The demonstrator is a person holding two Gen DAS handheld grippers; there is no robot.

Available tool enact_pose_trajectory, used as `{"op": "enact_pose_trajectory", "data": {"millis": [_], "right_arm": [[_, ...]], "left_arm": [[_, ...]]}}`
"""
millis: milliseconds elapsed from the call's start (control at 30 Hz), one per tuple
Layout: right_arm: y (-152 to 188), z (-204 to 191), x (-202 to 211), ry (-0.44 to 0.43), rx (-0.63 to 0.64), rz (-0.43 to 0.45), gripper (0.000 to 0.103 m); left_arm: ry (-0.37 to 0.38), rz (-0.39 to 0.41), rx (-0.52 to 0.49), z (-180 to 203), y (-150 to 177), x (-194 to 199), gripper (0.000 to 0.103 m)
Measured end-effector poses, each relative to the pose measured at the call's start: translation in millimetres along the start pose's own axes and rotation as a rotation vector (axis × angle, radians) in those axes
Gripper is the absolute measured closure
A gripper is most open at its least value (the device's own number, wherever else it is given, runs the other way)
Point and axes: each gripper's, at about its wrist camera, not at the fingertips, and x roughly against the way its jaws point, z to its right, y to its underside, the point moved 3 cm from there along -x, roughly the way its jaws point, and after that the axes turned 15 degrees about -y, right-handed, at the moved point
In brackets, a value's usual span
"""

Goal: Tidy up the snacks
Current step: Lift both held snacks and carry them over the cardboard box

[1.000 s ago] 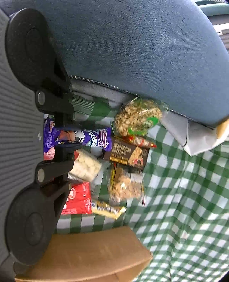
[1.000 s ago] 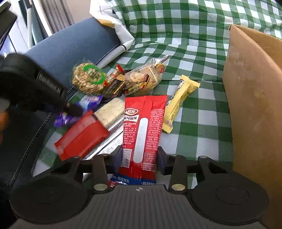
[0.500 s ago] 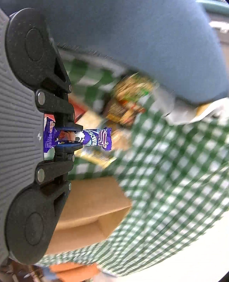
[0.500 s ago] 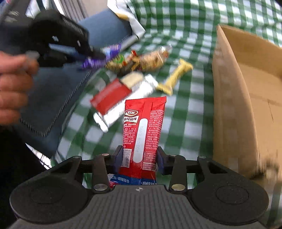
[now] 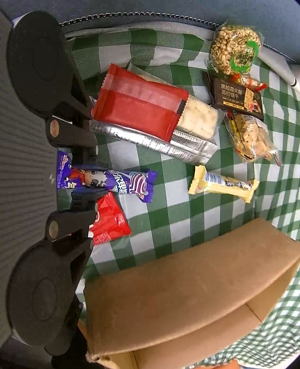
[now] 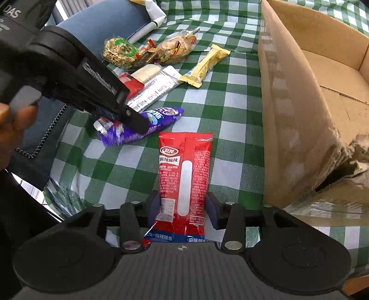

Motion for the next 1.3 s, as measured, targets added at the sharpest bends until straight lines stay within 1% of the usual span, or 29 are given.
{"op": "enact_pose_trajectory", "data": {"millis": [100, 267, 300, 367, 467, 700, 1100, 1200, 1233, 1267, 1300], "right_arm": [[0.5, 0.7, -2.0, -0.002, 0.002, -0.005, 0.052], [-1.3, 3.2, -4.8, -0.004, -0.001, -0.015, 0.047], [-1.5, 3.1, -5.1, -0.005, 0.0, -0.015, 0.046], [-1.5, 2.4, -5.7, -0.007, 0.001, -0.017, 0.043], [-1.1, 0.1, -7.4, -0.003, 0.013, -0.022, 0.041], [0.4, -2.7, -9.1, 0.011, 0.041, -0.028, 0.04], [2.1, -3.4, -8.6, 0.042, 0.065, -0.027, 0.043], [1.9, -2.8, -7.8, 0.048, 0.069, -0.025, 0.047], [2.0, -2.2, -7.2, 0.08, 0.083, -0.028, 0.05], [1.9, -2.1, -6.6, 0.086, 0.088, -0.026, 0.054], [1.8, -1.9, -6.1, 0.089, 0.089, -0.024, 0.055]], "left_arm": [[-0.005, -0.006, -0.001, 2.8, -4.9, -3.2, 0.084], [-0.023, -0.013, -0.037, 7.3, -5.4, -10.4, 0.078], [-0.025, -0.012, -0.041, 8.2, 0.1, -7.4, 0.078], [-0.029, -0.012, -0.045, 10.3, 0.7, -9.1, 0.077], [-0.033, -0.014, -0.048, 10.7, 1.3, -10.3, 0.077], [-0.03, -0.013, -0.05, 10.9, 1.1, -10.6, 0.077], [-0.025, -0.008, -0.056, 10.1, 1.6, -10.0, 0.077], [-0.025, -0.01, -0.054, 8.9, 1.1, -10.3, 0.077], [-0.025, -0.01, -0.054, 9.0, 0.9, -10.4, 0.078], [-0.025, -0.008, -0.054, 9.0, 0.6, -10.3, 0.079], [-0.024, -0.006, -0.054, 9.2, 0.6, -10.2, 0.08]]}}
